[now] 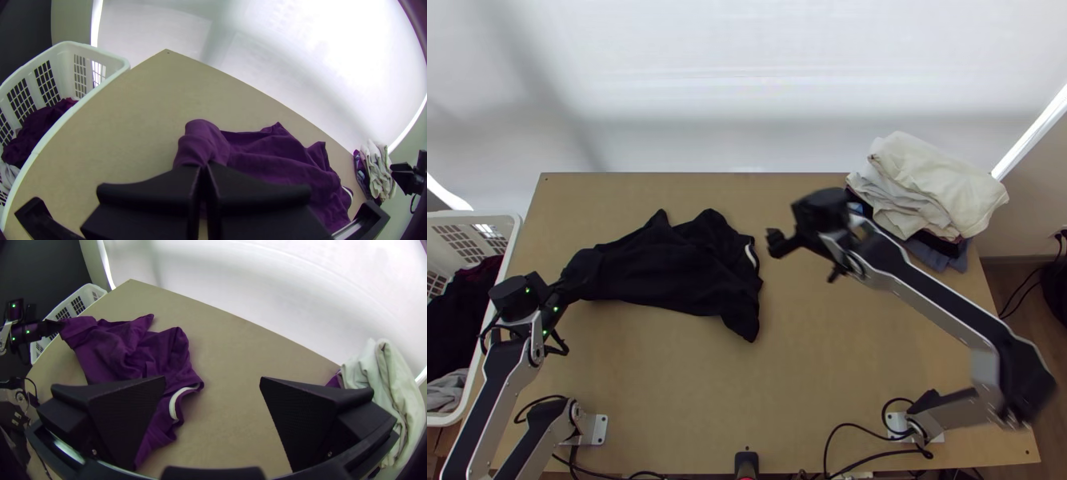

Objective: Fold the t-shirt

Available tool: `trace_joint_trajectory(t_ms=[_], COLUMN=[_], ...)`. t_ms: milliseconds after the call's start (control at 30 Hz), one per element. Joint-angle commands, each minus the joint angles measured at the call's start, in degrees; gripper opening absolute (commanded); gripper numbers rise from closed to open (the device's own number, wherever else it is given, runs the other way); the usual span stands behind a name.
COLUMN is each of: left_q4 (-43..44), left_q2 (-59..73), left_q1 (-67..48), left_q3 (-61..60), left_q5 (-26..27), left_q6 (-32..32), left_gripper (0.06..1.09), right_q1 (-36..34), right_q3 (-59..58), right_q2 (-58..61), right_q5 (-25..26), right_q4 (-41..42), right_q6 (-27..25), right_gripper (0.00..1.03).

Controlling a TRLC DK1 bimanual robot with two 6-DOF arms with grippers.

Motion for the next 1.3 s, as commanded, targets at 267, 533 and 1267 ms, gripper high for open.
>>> trace_joint_trajectory(t_ms=[267, 533, 1267], left_q4=[-1.5, -1.5, -0.8], left_q2=[-4.7, -7.9, -9.2], left_q1=[0.9, 1.4, 3.6], left_q3=[-2.6, -3.0, -4.0], left_q5=[-1.2, -1.7, -1.7], left_q6=[1.6, 3.6, 6.2], left_gripper=[0.1, 0.1, 0.1], right_q1=[1.8, 2.1, 3.7], right_q3=[32.2, 50.4, 44.3], right_q2=[26.7, 40.9, 39.2], right_q5=[0.3, -5.9, -7.7], right_q4=[-21.4, -34.0, -45.1], right_q6=[6.1, 13.2, 17.2], right_gripper=[0.99, 0.97, 0.18])
